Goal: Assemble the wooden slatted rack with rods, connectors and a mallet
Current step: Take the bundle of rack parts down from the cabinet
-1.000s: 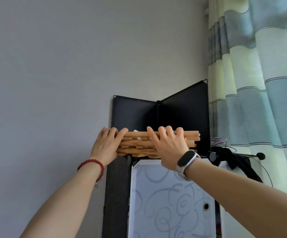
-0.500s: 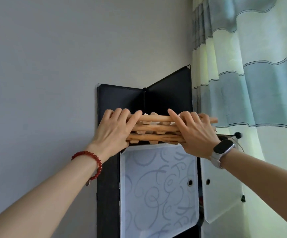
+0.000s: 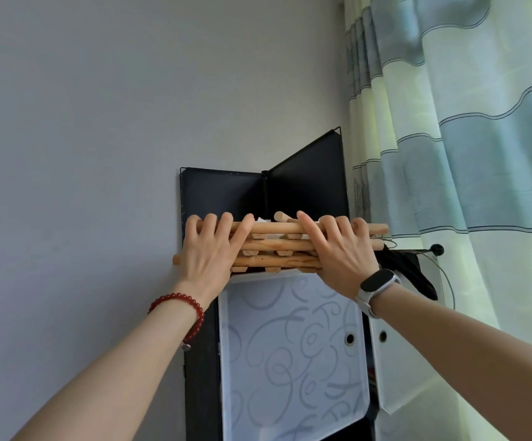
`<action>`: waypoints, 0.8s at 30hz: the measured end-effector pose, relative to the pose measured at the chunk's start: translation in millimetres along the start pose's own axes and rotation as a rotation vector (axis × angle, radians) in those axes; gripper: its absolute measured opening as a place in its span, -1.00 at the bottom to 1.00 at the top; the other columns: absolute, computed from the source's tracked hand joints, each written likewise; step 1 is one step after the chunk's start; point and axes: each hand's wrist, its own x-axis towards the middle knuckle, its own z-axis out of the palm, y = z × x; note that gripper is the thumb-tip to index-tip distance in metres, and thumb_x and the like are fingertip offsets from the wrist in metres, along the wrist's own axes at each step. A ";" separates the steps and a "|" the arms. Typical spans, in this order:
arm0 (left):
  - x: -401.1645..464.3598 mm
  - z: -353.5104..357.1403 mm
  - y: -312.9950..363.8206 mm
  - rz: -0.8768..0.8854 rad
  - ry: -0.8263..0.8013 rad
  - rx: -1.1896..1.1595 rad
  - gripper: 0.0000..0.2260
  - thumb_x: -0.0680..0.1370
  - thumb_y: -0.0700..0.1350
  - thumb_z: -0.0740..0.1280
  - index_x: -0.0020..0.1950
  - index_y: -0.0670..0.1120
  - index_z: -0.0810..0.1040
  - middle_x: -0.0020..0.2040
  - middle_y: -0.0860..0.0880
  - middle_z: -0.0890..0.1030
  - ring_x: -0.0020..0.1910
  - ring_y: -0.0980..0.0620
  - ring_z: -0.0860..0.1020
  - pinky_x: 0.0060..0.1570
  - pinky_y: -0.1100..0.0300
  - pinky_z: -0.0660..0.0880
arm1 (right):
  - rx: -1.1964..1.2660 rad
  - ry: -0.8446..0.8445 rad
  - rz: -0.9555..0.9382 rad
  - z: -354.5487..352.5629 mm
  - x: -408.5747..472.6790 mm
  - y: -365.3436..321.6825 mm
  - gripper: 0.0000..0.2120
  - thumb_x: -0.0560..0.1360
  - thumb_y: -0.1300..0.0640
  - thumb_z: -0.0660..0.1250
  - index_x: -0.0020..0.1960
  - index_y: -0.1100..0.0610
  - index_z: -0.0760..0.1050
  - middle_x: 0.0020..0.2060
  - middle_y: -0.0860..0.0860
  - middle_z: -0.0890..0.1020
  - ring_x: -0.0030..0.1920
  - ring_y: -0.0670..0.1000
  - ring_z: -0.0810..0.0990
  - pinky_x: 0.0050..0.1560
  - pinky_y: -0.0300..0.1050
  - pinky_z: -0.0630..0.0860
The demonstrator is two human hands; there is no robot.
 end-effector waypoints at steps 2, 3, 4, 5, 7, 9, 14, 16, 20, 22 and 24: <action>-2.4 1.0 -1.2 0.022 0.033 -0.014 -0.24 0.18 -0.29 0.47 0.34 -0.07 0.27 -0.07 -0.17 0.48 -0.19 -0.15 0.43 -0.12 -0.08 0.41 | 0.007 0.004 0.019 2.9 -4.1 -2.0 -0.10 0.14 0.02 0.54 0.40 0.06 0.21 -0.11 0.11 0.51 -0.17 0.16 0.48 -0.10 0.16 0.41; -4.3 1.2 -1.1 0.034 0.049 -0.019 -0.26 0.19 -0.30 0.47 0.32 -0.08 0.28 -0.09 -0.17 0.48 -0.20 -0.15 0.42 -0.14 -0.06 0.40 | 0.011 0.011 0.026 5.3 -7.9 -3.3 -0.10 0.13 -0.01 0.55 0.38 0.06 0.23 -0.10 0.11 0.51 -0.17 0.16 0.48 -0.09 0.17 0.41; -6.4 1.4 -0.6 0.045 0.064 -0.024 -0.28 0.19 -0.30 0.46 0.30 -0.07 0.29 -0.11 -0.16 0.47 -0.20 -0.14 0.41 -0.16 -0.05 0.40 | 0.021 0.017 0.031 7.4 -12.1 -4.6 -0.11 0.12 -0.03 0.56 0.36 0.06 0.24 -0.10 0.11 0.51 -0.16 0.16 0.49 -0.09 0.17 0.42; -7.7 0.7 -0.3 0.055 0.076 -0.029 -0.29 0.19 -0.31 0.46 0.30 -0.07 0.30 -0.13 -0.16 0.47 -0.21 -0.14 0.41 -0.17 -0.04 0.39 | 0.032 0.022 0.032 8.5 -15.2 -5.5 -0.11 0.11 -0.05 0.56 0.34 0.06 0.25 -0.10 0.11 0.51 -0.15 0.16 0.49 -0.09 0.17 0.42; -7.4 -2.5 -0.6 0.066 0.087 -0.041 -0.28 0.18 -0.32 0.46 0.29 -0.08 0.31 -0.14 -0.15 0.47 -0.21 -0.14 0.40 -0.18 -0.04 0.38 | 0.049 0.029 0.027 7.0 -16.5 -4.8 -0.11 0.10 -0.07 0.57 0.33 0.06 0.27 -0.11 0.11 0.51 -0.16 0.16 0.50 -0.10 0.16 0.43; -4.1 -8.4 -2.6 0.066 0.093 -0.044 -0.27 0.17 -0.32 0.48 0.30 -0.07 0.30 -0.15 -0.14 0.47 -0.22 -0.13 0.40 -0.19 -0.03 0.37 | 0.055 0.050 0.010 2.4 -12.2 -0.3 -0.12 0.09 -0.08 0.56 0.32 0.06 0.28 -0.12 0.10 0.52 -0.17 0.16 0.50 -0.12 0.15 0.43; 0.4 -31.6 3.7 0.080 0.076 -0.048 -0.19 0.15 -0.22 0.55 0.34 -0.06 0.28 -0.10 -0.14 0.47 -0.20 -0.13 0.43 -0.17 -0.04 0.38 | 0.053 0.068 -0.008 -11.2 -14.2 16.0 -0.17 0.14 -0.11 0.53 0.31 0.07 0.27 -0.09 0.10 0.52 -0.16 0.14 0.48 -0.08 0.13 0.40; -1.7 -38.7 11.7 0.045 0.056 -0.040 -0.15 0.14 -0.19 0.58 0.36 -0.03 0.28 -0.02 -0.15 0.48 -0.16 -0.14 0.43 -0.13 -0.04 0.36 | 0.065 0.059 -0.005 -13.7 -19.8 19.3 -0.17 0.17 -0.13 0.52 0.32 0.07 0.26 -0.06 0.10 0.52 -0.13 0.15 0.50 -0.01 0.18 0.40; -12.6 -46.9 28.2 -0.066 -0.006 -0.103 -0.21 0.17 -0.19 0.56 0.35 0.01 0.33 0.09 -0.18 0.48 -0.02 -0.17 0.45 -0.07 -0.06 0.33 | 0.076 0.028 -0.012 -16.9 -28.9 29.1 -0.16 0.14 -0.14 0.55 0.31 0.06 0.28 0.04 0.12 0.53 -0.01 0.19 0.53 0.12 0.34 0.37; -15.1 -49.1 30.0 -0.086 -0.014 -0.122 -0.25 0.20 -0.20 0.56 0.32 0.00 0.34 0.02 -0.16 0.48 -0.06 -0.16 0.44 -0.14 -0.04 0.37 | 0.092 0.003 -0.007 -18.3 -30.5 32.6 -0.16 0.14 -0.15 0.56 0.31 0.03 0.29 0.11 0.13 0.52 0.07 0.21 0.52 0.14 0.40 0.34; -15.1 -50.9 28.4 -0.084 -0.018 -0.135 -0.27 0.19 -0.20 0.56 0.31 0.00 0.39 -0.05 -0.15 0.48 -0.12 -0.15 0.43 -0.24 0.01 0.39 | 0.107 -0.018 -0.011 -19.1 -30.1 33.6 -0.17 0.15 -0.14 0.55 0.32 0.00 0.28 0.12 0.12 0.52 0.07 0.21 0.53 0.13 0.36 0.37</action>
